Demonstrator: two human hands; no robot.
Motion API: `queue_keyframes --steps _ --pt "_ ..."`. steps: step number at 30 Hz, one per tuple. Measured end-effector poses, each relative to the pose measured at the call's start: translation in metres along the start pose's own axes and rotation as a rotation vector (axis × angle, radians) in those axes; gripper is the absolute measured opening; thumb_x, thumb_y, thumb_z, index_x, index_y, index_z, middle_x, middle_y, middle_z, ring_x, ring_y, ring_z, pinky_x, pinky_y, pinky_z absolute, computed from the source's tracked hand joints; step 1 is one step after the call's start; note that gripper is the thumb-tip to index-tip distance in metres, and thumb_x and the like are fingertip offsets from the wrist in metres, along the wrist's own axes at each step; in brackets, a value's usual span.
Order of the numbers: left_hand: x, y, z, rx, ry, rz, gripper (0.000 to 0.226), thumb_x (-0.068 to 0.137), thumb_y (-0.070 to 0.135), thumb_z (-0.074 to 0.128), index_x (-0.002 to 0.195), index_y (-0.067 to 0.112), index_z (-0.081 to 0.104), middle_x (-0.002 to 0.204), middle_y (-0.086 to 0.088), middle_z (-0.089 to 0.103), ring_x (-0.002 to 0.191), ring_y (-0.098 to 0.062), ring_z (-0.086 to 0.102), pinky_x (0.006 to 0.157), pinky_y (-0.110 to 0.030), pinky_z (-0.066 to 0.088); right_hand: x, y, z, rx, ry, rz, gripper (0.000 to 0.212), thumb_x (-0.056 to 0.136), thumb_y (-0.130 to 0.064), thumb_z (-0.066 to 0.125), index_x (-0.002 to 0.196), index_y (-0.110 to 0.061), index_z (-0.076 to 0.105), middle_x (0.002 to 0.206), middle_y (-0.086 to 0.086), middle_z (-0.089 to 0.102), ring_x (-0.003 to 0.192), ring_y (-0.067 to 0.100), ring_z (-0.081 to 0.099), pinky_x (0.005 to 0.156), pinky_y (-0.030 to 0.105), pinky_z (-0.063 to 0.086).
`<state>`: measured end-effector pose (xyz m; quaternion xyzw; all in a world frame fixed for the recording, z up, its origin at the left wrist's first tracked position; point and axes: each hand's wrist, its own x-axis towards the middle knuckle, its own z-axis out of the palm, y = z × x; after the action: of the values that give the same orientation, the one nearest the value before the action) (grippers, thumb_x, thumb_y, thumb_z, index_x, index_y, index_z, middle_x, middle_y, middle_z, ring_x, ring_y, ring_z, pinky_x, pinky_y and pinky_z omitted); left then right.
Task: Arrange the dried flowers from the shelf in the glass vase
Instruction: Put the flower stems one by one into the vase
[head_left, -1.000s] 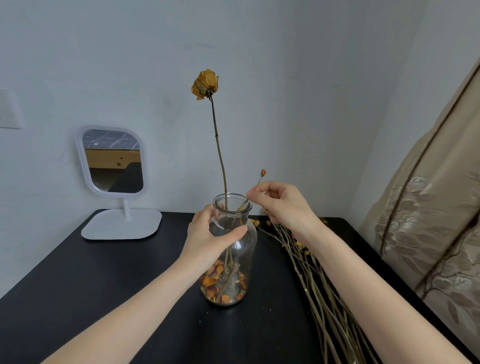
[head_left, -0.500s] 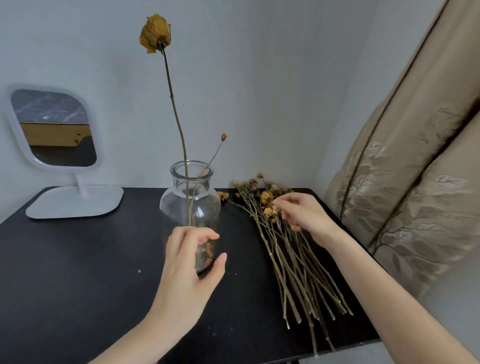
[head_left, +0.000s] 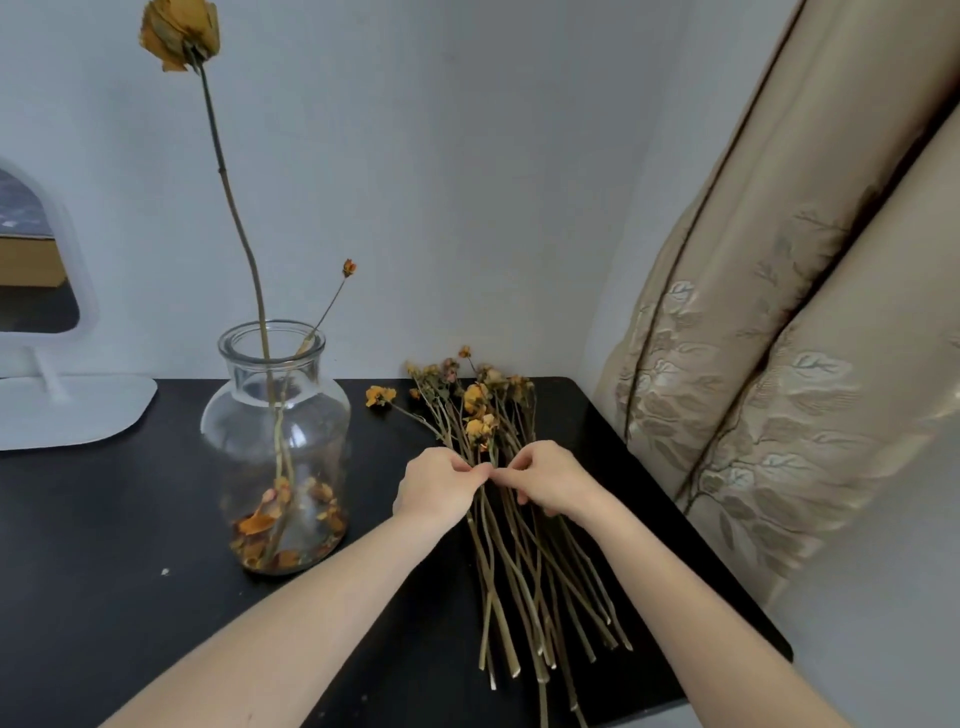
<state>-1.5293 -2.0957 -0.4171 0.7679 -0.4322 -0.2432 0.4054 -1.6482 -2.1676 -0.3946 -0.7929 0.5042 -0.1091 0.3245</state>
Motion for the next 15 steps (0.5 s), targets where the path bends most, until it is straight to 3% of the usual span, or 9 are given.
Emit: queue_keyframes --steps 2,5,8,10,12,15 --pt "0.004 0.003 0.003 0.059 -0.041 -0.052 0.031 0.084 0.036 0.064 0.057 0.019 0.062 0.061 0.004 0.056 0.060 -0.014 0.054 0.059 -0.026 0.042 0.004 -0.002 0.002 -0.040 -0.030 0.030 0.022 0.089 -0.035 0.060 0.080 -0.016 0.065 0.061 -0.002 0.059 0.041 0.005 0.046 0.036 0.015 0.036" --pt "0.007 0.005 0.004 0.101 -0.071 -0.121 0.023 0.081 0.033 0.065 0.077 0.011 0.068 0.074 -0.001 0.062 0.072 -0.019 0.060 0.062 -0.028 0.046 0.007 -0.003 0.004 -0.057 -0.035 0.072 0.021 0.089 -0.030 0.060 0.084 -0.012 0.067 0.062 -0.002 0.058 0.045 0.008 0.048 0.044 0.020 0.039" --pt "0.006 0.007 0.001 0.092 -0.066 -0.159 0.032 0.080 0.026 0.062 0.057 0.011 0.044 0.058 0.000 0.044 0.054 -0.017 0.046 0.053 -0.025 0.037 0.007 -0.002 0.004 -0.047 -0.014 0.079 0.028 0.088 -0.028 0.059 0.093 -0.002 0.069 0.064 0.001 0.056 0.048 0.011 0.048 0.052 0.024 0.044" --pt "0.004 0.011 -0.001 0.055 -0.046 -0.169 0.041 0.080 0.024 0.062 0.053 0.015 0.033 0.052 0.002 0.034 0.047 -0.015 0.036 0.048 -0.024 0.030 0.006 -0.002 0.003 -0.027 0.012 0.069 0.027 0.088 -0.028 0.059 0.084 -0.004 0.069 0.065 0.002 0.055 0.052 0.013 0.050 0.062 0.030 0.049" --pt "0.001 0.016 -0.004 -0.009 -0.026 -0.174 0.042 0.080 0.022 0.062 0.050 0.015 0.033 0.048 0.002 0.033 0.044 -0.014 0.035 0.047 -0.024 0.029 0.004 -0.003 -0.001 -0.007 0.038 0.053 0.025 0.088 -0.027 0.058 0.071 -0.010 0.064 0.063 0.002 0.056 0.057 0.014 0.053 0.069 0.032 0.052" --pt "-0.003 0.021 -0.008 -0.147 -0.018 -0.182 0.045 0.081 0.017 0.062 0.046 0.013 0.035 0.042 0.003 0.029 0.039 -0.014 0.029 0.045 -0.023 0.027 0.000 -0.007 -0.007 0.017 0.063 0.046 0.024 0.088 -0.025 0.057 0.076 -0.008 0.068 0.062 0.001 0.055 0.052 0.011 0.050 0.056 0.024 0.047"
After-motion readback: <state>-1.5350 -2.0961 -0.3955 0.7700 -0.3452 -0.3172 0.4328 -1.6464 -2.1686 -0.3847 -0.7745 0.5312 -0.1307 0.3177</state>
